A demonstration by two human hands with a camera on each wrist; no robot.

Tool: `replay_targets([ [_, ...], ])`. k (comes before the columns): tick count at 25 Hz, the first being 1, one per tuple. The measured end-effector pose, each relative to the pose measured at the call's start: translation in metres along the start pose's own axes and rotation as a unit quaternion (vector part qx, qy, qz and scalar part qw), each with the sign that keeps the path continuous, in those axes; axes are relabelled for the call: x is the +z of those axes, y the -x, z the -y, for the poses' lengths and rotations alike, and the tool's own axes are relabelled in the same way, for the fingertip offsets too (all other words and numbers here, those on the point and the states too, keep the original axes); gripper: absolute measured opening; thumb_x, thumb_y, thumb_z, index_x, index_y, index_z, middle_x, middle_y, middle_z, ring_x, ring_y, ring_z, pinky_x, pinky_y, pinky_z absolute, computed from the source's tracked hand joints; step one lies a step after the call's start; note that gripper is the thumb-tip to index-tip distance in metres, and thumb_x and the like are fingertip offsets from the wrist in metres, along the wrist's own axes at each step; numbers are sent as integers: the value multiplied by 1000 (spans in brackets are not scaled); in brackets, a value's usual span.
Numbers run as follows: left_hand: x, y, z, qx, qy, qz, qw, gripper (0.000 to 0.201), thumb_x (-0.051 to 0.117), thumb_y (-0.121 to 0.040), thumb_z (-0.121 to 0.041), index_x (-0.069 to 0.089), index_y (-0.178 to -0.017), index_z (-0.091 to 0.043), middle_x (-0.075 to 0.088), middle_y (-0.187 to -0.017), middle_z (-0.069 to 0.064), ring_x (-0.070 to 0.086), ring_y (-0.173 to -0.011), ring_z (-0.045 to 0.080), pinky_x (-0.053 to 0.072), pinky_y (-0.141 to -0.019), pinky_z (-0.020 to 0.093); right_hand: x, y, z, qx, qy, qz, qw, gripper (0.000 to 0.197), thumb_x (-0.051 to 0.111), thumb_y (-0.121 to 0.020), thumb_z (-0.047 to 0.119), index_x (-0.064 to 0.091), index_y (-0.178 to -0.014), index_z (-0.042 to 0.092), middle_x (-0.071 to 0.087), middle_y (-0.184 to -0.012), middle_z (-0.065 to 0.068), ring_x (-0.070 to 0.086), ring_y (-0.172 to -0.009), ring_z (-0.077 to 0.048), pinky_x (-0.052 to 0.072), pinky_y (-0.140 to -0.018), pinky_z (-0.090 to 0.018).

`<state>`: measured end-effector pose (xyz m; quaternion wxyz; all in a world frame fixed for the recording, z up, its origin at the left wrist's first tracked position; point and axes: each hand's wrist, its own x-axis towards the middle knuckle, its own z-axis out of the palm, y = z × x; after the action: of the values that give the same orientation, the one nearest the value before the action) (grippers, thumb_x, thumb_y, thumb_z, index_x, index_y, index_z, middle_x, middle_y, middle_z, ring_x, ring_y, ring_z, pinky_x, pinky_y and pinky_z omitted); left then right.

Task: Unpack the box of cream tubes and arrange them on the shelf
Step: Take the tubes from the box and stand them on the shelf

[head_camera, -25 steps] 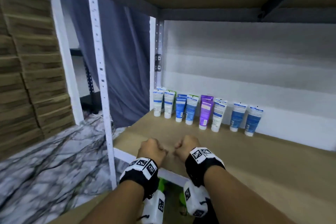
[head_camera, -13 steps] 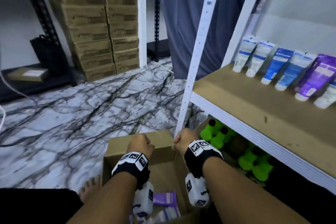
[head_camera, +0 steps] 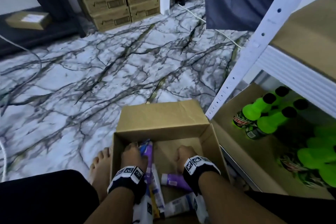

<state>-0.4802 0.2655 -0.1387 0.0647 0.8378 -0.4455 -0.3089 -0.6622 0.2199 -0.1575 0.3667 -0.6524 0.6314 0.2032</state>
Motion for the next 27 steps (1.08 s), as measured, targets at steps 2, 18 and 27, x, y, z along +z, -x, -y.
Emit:
replay_targets([
  [2,7,-12,2,-2,4,1,1000,47,70,-81,-25,53,-119,-4,56,-122,21,54,-114,39,45,-94,37,3,-2,9,-22,12,35,999,28,55,-90,8,65,-116,7,63,-121,-13,62,-110,-29,51,-93,-30],
  [18,-1,-6,-3,-2,-28,22,999,29,53,-91,-30,59,-109,-7,61,-111,21,62,-102,39,51,-83,37,26,3,11,-90,35,22,995,43,59,-89,22,54,-128,6,47,-131,-19,50,-119,-37,46,-100,-41],
  [27,-47,35,-40,137,67,-45,987,23,52,-95,-22,64,-110,-10,70,-105,17,61,-104,36,44,-81,32,-63,94,-16,-66,-105,-152,981,35,74,-73,26,57,-102,13,60,-100,-8,63,-93,-27,50,-74,-27],
])
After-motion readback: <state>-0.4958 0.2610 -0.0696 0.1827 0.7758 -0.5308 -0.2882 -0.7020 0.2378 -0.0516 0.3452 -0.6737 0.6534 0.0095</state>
